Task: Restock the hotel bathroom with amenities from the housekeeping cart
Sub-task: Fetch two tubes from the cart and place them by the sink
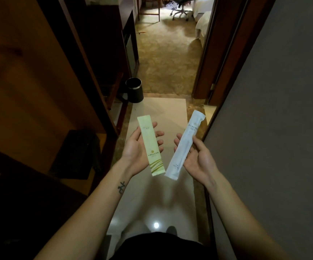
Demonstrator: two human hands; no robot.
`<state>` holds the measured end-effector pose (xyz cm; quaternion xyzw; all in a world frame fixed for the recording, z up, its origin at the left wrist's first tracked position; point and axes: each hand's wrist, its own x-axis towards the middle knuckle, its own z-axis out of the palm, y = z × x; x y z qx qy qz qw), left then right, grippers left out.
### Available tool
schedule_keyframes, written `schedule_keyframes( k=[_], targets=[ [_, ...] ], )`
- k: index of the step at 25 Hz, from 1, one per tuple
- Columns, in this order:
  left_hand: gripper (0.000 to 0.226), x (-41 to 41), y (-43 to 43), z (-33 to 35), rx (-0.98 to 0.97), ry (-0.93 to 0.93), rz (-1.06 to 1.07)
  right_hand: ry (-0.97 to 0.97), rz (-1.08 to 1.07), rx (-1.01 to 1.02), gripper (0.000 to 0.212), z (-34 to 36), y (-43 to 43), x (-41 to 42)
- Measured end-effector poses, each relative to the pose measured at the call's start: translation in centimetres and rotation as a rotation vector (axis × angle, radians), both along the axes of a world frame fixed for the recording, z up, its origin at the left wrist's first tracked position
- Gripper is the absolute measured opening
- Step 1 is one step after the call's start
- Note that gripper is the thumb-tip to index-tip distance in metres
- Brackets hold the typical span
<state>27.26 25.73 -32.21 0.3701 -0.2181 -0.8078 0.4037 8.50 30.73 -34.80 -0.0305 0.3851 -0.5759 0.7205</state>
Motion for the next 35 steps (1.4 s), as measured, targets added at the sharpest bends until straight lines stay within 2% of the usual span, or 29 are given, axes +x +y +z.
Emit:
schedule_keyframes(
  k=[6,10,14,20,26,35],
  targets=[
    [0.048,-3.0,-12.5,-1.4,0.06,0.02,0.021,-0.016,0.019,0.017,0.058,-0.5,-13.0,-2.7],
    [0.049,-3.7,-23.4,-3.9,0.016,-0.001,-0.031,0.022,0.0,0.052,0.039,-1.3,-23.5,-3.1],
    [0.053,-3.4,-34.9,-4.4,0.024,0.027,-0.108,0.059,-0.082,0.064,0.029,0.0,-33.4,-2.1],
    [0.053,-5.5,-50.3,-1.6,-0.02,0.007,-0.247,0.027,-0.214,0.08,0.027,3.3,-46.2,-3.0],
    [0.054,-9.9,-59.7,-1.8,0.018,0.022,-0.357,-0.002,-0.249,0.01,0.043,2.1,-54.5,-7.8],
    [0.048,-22.2,-74.9,-3.6,0.056,-0.026,-0.416,0.04,-0.3,0.047,0.045,-1.3,-69.1,-19.3]
  ],
)
